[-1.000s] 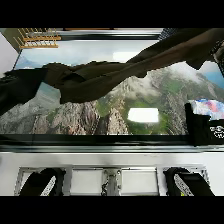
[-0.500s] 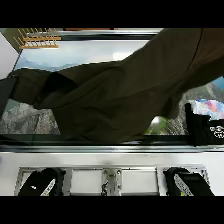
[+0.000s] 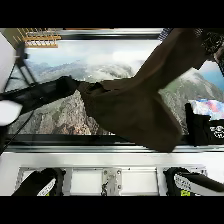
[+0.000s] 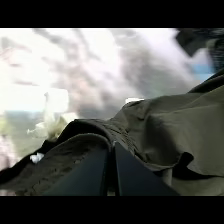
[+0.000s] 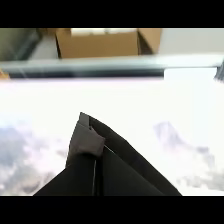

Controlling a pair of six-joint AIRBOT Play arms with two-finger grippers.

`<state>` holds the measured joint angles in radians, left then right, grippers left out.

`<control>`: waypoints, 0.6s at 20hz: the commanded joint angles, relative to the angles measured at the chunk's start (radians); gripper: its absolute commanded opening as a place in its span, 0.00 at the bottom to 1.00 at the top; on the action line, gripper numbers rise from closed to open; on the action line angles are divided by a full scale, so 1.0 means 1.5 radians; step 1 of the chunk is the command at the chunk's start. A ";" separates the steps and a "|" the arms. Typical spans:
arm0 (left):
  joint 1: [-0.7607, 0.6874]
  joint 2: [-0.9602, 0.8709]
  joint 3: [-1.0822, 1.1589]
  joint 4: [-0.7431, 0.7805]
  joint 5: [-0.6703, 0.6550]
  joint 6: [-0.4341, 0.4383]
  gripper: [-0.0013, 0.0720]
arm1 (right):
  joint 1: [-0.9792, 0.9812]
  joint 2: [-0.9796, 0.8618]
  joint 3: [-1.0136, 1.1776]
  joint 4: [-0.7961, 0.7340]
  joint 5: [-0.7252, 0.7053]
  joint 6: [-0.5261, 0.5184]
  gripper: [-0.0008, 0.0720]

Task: Fold the clothes and pants, and hang the long-sleeved shirts on hangers.

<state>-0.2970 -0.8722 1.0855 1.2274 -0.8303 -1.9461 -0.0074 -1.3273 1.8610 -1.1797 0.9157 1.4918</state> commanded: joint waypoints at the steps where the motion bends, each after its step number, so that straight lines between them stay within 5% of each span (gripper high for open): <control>1: 0.065 -0.148 -0.017 0.036 0.102 -0.004 0.03 | 0.007 -0.116 0.001 -0.021 0.021 0.019 0.01; 5: 0.131 -0.246 -0.009 0.035 0.163 -0.004 0.03 | 0.007 -0.121 -0.001 -0.027 0.045 0.033 0.01; 9: 0.152 -0.298 0.037 0.037 0.083 0.068 0.03 | 0.013 -0.077 -0.055 -0.102 0.176 0.033 0.01; 12: 0.156 -0.301 0.039 0.043 0.039 0.111 0.03 | 0.017 0.016 -0.212 -0.122 0.184 0.033 0.01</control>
<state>-0.0788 -1.2984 1.1305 1.2808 -0.7052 -1.8523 0.0128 -1.3998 1.7058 -1.3083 1.1301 1.5375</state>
